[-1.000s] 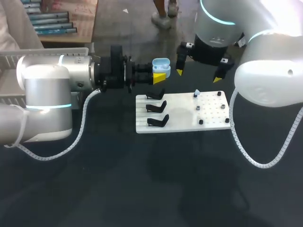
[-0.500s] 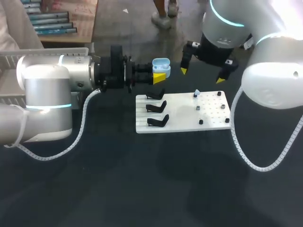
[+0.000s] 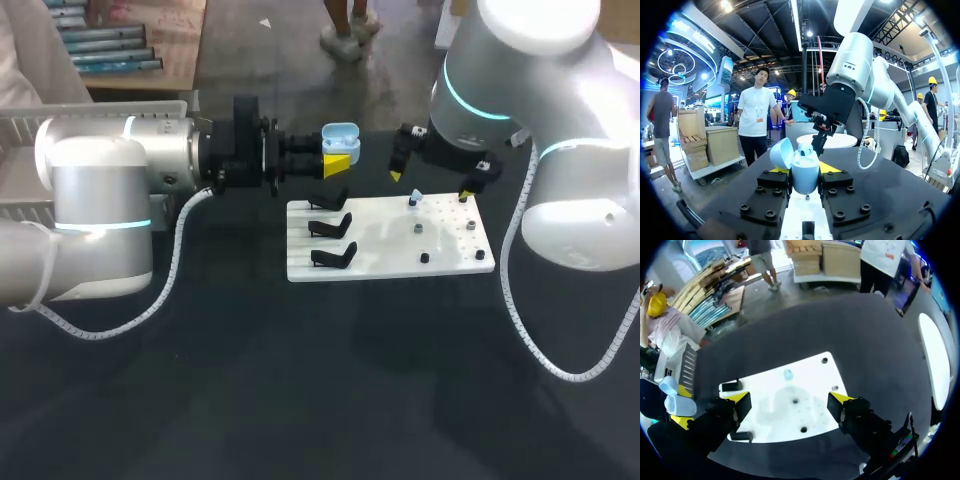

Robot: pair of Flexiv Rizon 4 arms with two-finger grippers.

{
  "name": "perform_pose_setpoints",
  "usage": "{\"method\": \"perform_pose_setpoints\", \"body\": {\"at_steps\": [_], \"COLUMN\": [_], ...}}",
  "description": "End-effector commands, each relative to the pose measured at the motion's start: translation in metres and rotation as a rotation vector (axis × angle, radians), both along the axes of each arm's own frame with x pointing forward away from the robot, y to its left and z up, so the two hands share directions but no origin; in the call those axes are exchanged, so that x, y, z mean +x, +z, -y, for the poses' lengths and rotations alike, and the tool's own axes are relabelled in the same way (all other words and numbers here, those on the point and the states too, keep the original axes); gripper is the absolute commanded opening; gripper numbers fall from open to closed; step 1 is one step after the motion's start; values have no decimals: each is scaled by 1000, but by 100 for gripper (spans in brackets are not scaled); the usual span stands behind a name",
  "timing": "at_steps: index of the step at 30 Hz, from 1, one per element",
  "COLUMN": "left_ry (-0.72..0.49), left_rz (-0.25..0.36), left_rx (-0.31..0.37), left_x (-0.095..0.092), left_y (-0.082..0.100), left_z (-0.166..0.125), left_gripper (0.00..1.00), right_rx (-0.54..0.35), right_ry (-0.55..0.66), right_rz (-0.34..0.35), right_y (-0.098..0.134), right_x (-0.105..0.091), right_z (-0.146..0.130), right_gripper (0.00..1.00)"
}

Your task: Pick up each earbud case from the left stands, insert the matching earbuds, close the lid, and place the case in the box.

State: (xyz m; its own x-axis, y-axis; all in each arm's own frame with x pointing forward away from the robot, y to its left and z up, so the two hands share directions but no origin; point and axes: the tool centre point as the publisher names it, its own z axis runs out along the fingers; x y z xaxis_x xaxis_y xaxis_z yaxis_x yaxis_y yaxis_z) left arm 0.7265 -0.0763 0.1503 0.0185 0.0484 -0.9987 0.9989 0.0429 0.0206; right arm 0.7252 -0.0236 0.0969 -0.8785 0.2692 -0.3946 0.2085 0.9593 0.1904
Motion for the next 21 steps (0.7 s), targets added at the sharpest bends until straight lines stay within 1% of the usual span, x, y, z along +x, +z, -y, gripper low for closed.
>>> {"method": "perform_pose_setpoints", "body": {"at_steps": [1,3,4,7,12,13,14,15,17,19,21], "left_ry": [8,8,8,8,8,8,8,8,8,8,8], "left_rz": [5,5,5,5,5,5,5,5,5,5,5], "left_rx": [-5,-5,-5,-5,-5,-5,-5,-5,-5,-5,-5], "left_x": [-2,-2,-2,-2,-2,-2,-2,-2,-2,-2,-2], "left_y": [-1,-1,-1,-1,-1,-1,-1,-1,-1,-1,-1], "left_z": [0,0,0,0,0,0,0,0,0,0,0], "left_gripper": [0,0,0,0,0,0,0,0,0,0,0], "right_rx": [17,25,11,51,57,61,62,64,70,70,76], "right_ry": [10,14,9,18,21,24,24,24,25,25,26], "right_rz": [-41,-68,-66,-78,-86,-89,-90,-90,-94,-94,-96], "right_y": [-19,-27,-31,-37,-44,-45,-47,-48,-52,-54,-55], "right_x": [20,24,26,29,33,34,34,35,35,36,36], "right_z": [-4,-4,-4,-4,-4,-4,-4,-4,-5,-5,-5], "right_gripper": [100,100,100,100,100,98,92,88,84,82,83]}}
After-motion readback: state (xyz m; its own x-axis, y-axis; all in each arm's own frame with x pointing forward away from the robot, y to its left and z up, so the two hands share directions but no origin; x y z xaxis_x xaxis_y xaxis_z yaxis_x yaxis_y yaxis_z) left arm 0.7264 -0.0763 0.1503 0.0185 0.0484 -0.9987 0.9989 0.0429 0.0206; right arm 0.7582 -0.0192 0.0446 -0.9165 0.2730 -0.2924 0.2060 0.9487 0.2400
